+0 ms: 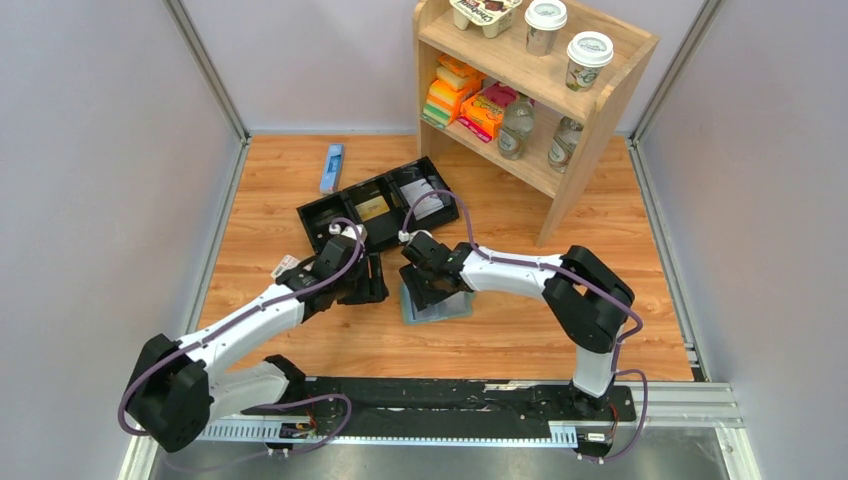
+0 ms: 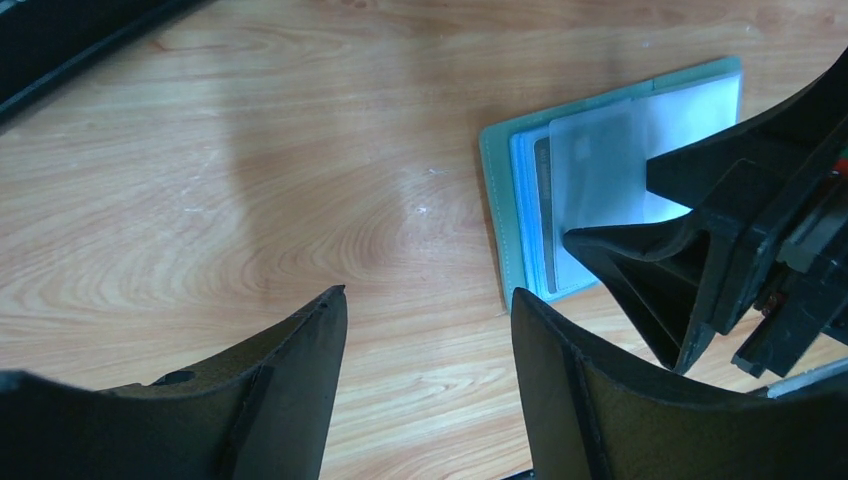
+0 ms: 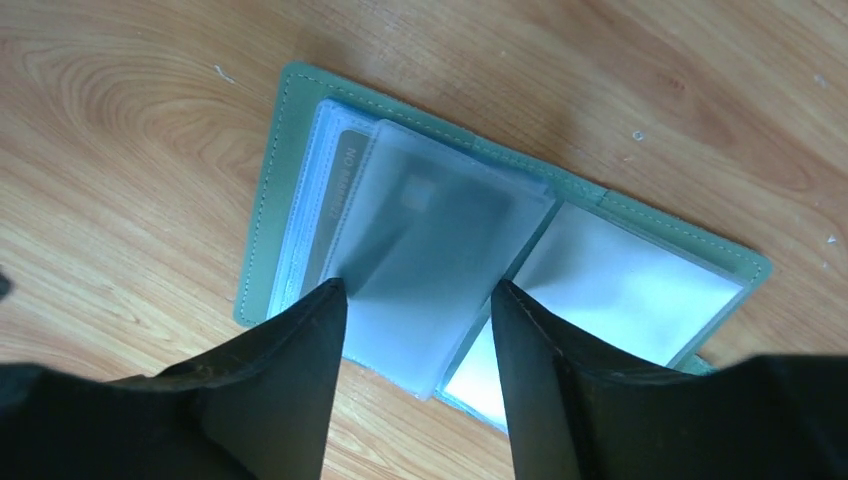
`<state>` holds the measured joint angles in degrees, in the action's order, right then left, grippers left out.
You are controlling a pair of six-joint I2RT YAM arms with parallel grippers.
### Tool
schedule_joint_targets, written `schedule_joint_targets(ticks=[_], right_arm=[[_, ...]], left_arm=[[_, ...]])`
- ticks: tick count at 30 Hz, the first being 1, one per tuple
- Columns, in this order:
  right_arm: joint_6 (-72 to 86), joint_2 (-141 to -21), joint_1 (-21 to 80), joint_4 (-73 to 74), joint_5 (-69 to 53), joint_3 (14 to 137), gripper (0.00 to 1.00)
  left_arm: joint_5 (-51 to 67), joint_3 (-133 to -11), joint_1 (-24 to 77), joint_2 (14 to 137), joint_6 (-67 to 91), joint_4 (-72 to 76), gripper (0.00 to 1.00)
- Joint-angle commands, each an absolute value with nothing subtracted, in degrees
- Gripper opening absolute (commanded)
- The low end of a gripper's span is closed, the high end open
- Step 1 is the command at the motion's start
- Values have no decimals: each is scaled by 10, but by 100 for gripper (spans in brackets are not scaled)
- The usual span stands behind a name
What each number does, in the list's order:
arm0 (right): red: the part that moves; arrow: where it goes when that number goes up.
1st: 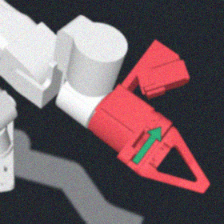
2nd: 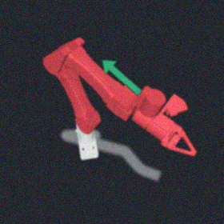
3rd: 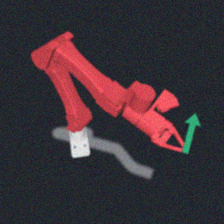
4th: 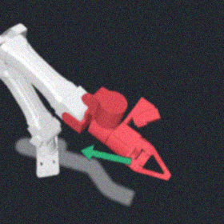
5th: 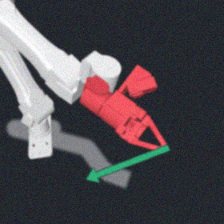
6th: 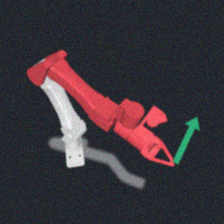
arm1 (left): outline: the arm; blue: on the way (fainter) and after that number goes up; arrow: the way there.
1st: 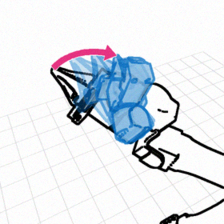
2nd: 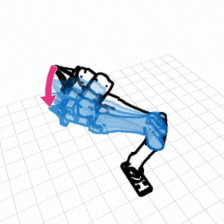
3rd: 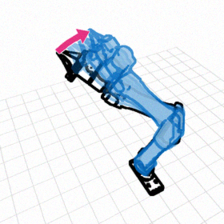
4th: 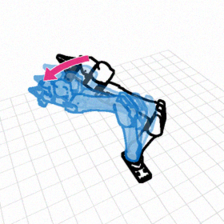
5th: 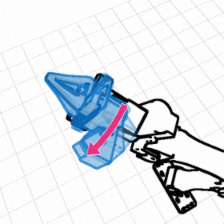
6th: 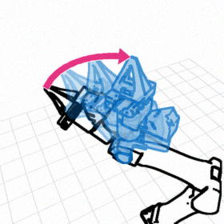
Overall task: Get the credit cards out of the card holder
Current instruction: Remove the credit card from the card holder.
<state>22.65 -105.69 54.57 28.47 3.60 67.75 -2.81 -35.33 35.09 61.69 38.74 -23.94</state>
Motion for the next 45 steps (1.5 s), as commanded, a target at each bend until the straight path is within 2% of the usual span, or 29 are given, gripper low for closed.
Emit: schedule_joint_targets(ticks=[1, 7, 25, 32, 45], right_arm=[[213, -1088, 548, 311, 69, 669, 52], [207, -1089, 545, 300, 53, 656, 38], [200, -1042, 517, 222, -46, 602, 34], [207, -1027, 519, 244, -13, 614, 33], [218, -1023, 559, 314, 157, 653, 38]], left_arm=[[24, -375, 350, 649, 383, -209, 68], [68, -393, 355, 714, 372, -195, 67], [10, -466, 386, 896, 362, -171, 64], [-33, -464, 397, 927, 359, -199, 64], [-109, -496, 434, 1016, 356, -299, 63]])
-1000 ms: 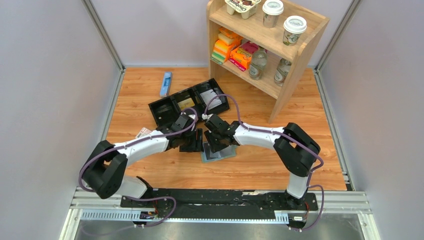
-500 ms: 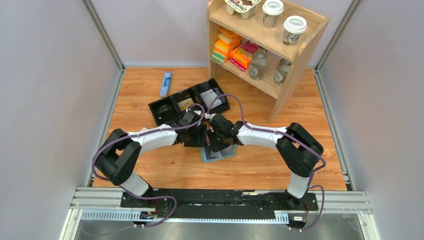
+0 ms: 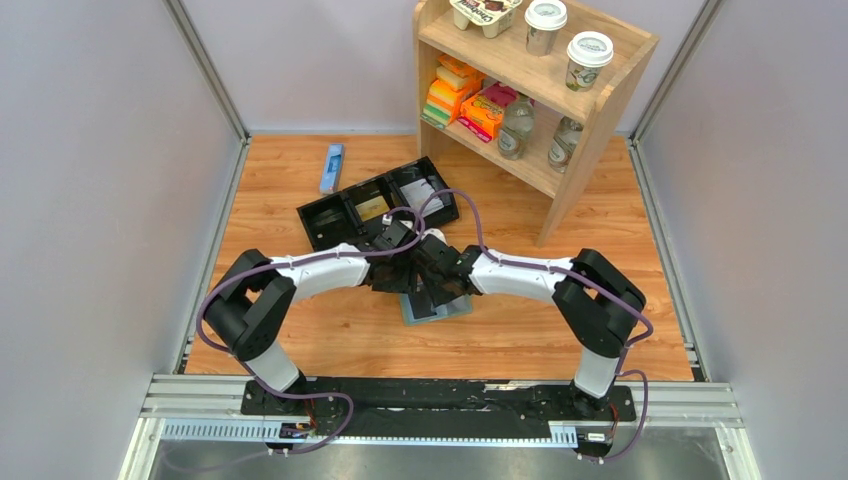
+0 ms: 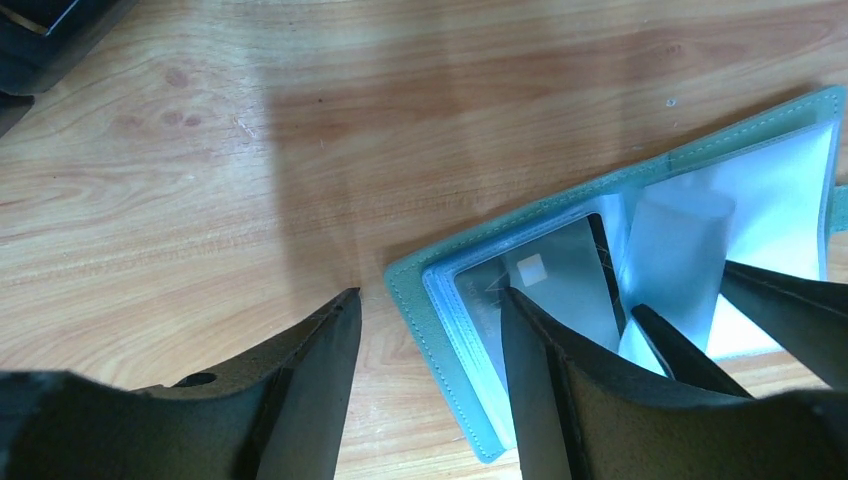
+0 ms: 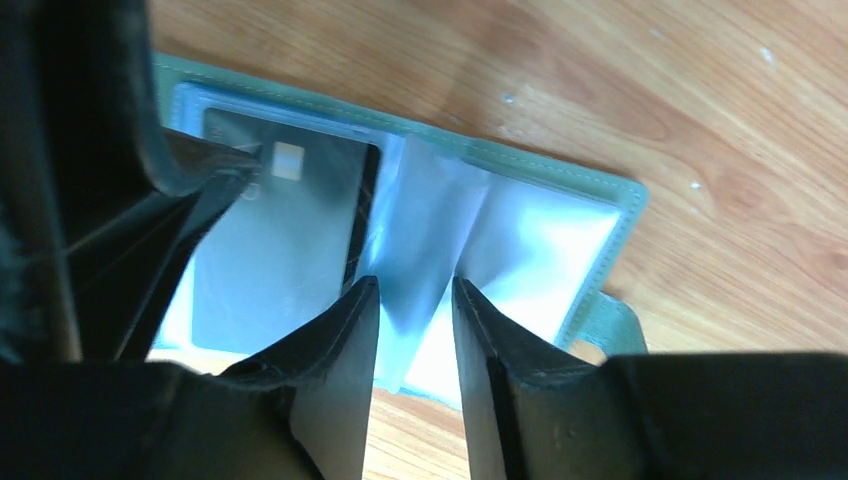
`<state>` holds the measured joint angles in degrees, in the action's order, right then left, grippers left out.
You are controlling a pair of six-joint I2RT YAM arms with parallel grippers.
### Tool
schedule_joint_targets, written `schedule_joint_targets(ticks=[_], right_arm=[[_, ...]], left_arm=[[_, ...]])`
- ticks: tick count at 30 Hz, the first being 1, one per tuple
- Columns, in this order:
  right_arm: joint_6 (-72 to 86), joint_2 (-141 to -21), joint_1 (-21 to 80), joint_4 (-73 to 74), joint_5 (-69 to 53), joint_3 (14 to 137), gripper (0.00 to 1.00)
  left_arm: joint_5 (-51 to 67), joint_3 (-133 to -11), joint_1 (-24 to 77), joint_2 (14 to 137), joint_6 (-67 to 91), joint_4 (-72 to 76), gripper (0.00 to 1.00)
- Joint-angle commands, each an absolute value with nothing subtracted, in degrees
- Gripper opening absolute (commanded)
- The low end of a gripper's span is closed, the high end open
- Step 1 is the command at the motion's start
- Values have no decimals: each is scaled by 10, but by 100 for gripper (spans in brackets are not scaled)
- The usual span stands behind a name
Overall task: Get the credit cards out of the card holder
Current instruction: Remove the credit card from the card holder.
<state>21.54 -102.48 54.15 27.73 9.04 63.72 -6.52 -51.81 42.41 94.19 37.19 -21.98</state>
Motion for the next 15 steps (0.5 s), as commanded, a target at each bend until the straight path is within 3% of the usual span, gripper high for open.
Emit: schedule_joint_targets(ticks=[1, 11, 15], right_arm=[[221, -1020, 558, 317, 169, 651, 39], [332, -949, 535, 411, 383, 630, 55], [313, -867, 535, 376, 375, 609, 56]], left_arm=[[-109, -497, 434, 1020, 356, -303, 63], [-97, -499, 436, 1028, 352, -308, 62], [-86, -499, 437, 1017, 352, -302, 62]])
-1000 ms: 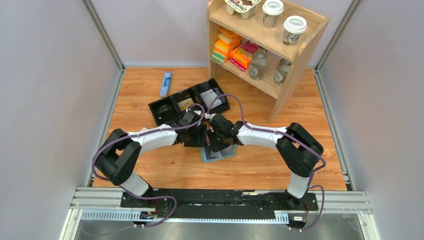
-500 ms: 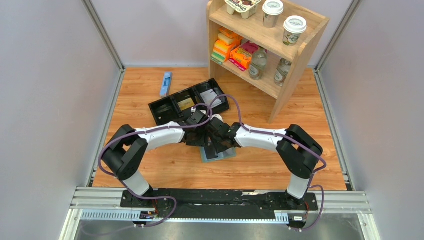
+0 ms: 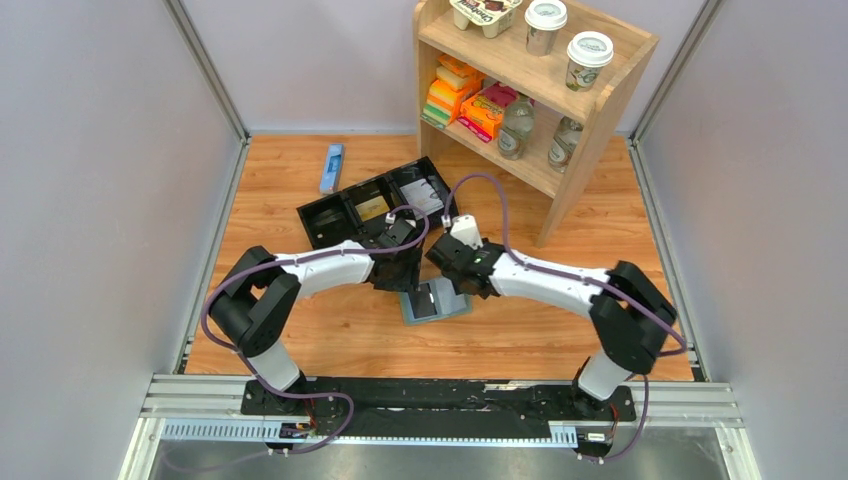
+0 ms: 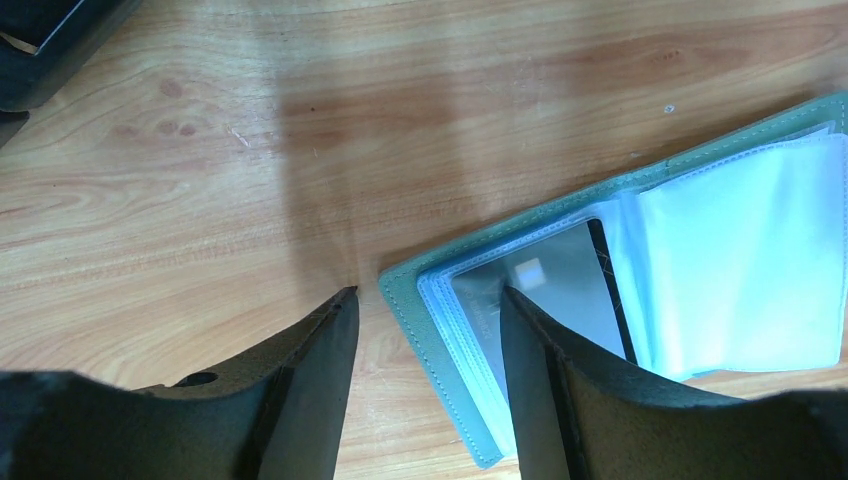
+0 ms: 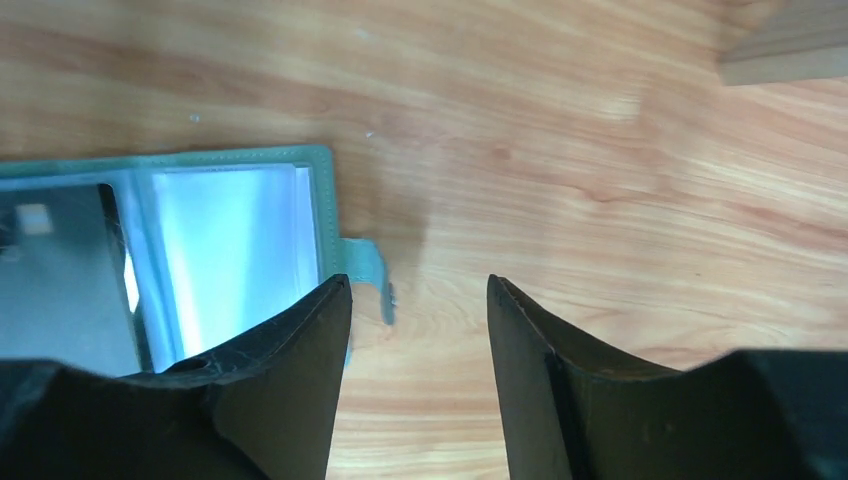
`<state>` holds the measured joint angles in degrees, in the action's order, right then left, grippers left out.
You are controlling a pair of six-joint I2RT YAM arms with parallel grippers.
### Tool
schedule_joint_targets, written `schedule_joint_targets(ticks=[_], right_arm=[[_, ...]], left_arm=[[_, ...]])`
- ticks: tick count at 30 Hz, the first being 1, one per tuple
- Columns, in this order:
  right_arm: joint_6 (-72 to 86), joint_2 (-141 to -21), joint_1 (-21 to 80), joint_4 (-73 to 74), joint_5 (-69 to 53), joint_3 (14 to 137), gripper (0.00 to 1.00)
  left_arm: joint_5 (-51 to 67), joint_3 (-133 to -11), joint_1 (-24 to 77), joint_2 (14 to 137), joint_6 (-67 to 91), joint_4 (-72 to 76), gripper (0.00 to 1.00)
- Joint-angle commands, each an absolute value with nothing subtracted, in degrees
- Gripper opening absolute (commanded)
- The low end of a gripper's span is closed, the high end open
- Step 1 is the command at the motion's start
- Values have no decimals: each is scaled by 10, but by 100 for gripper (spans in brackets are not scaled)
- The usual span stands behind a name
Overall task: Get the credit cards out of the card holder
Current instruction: Remove the credit card from the card holder.
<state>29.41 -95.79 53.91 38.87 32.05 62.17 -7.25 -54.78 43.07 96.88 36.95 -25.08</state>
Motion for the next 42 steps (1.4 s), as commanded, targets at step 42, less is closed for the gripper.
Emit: schedule_joint_targets(ticks=[42], right_arm=[[327, -997, 421, 8, -242, 507, 37]], left_arm=[[-4, -519, 437, 911, 354, -253, 57]])
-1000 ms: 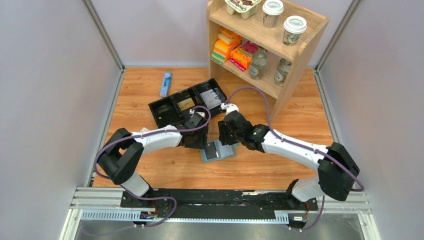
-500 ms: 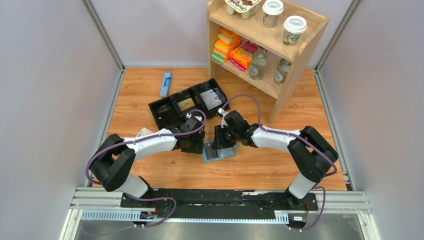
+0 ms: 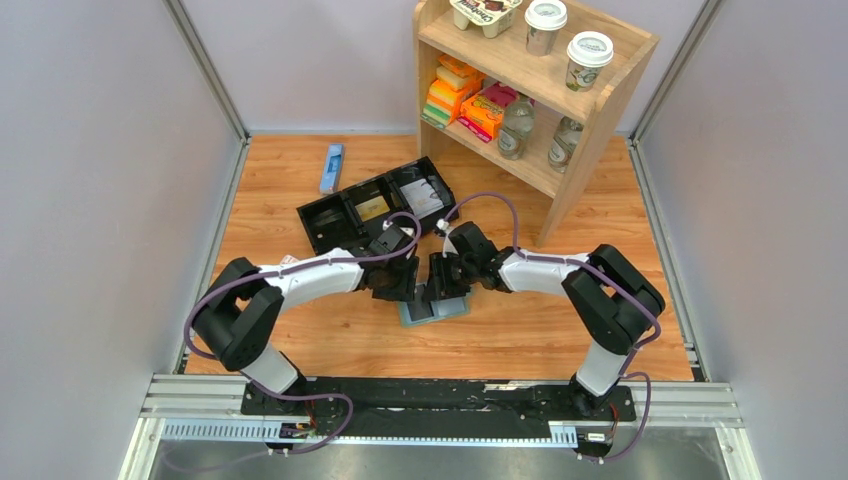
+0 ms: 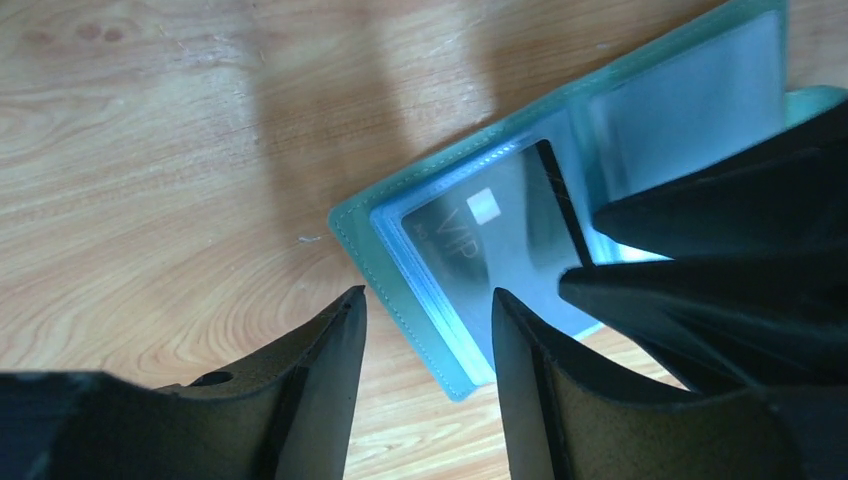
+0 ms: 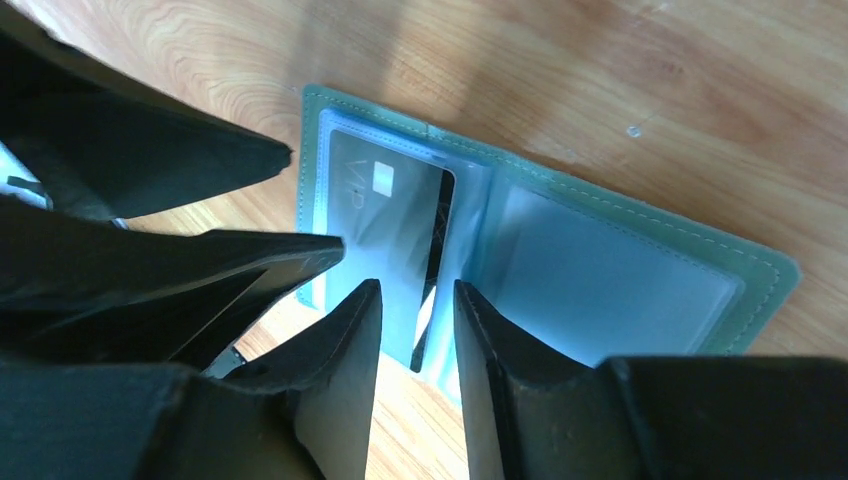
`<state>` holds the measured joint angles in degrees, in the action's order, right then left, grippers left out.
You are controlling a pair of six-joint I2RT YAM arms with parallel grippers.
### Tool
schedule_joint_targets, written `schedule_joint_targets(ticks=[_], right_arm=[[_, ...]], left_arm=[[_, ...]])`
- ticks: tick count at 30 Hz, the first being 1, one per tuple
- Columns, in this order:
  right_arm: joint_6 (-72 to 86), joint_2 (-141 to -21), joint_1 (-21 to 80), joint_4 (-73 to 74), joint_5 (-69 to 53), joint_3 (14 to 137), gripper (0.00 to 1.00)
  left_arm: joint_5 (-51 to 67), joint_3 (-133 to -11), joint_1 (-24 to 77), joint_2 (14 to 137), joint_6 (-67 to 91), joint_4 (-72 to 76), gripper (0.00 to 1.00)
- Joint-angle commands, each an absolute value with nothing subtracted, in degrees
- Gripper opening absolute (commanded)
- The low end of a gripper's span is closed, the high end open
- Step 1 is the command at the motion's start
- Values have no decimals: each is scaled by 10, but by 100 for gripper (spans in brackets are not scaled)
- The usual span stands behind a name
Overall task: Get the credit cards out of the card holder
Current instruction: Remove the credit card from the card holder.
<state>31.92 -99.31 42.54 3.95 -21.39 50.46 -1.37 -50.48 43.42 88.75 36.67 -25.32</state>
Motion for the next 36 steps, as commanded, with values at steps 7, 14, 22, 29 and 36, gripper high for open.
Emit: schedule_joint_targets(ticks=[7, 14, 22, 29, 36], right_arm=[[333, -1008, 417, -18, -277, 509, 36], [349, -986, 414, -51, -308, 494, 35], [363, -956, 403, -60, -289, 479, 35], [349, -990, 403, 34, -236, 508, 36], [352, -1020, 403, 67, -229, 531, 38]], left_arm=[[12, -521, 437, 942, 349, -263, 40], [10, -512, 437, 945, 352, -264, 28], [11, -512, 437, 954, 352, -269, 18], [8, -515, 437, 955, 352, -273, 17], [6, -515, 437, 939, 352, -271, 17]])
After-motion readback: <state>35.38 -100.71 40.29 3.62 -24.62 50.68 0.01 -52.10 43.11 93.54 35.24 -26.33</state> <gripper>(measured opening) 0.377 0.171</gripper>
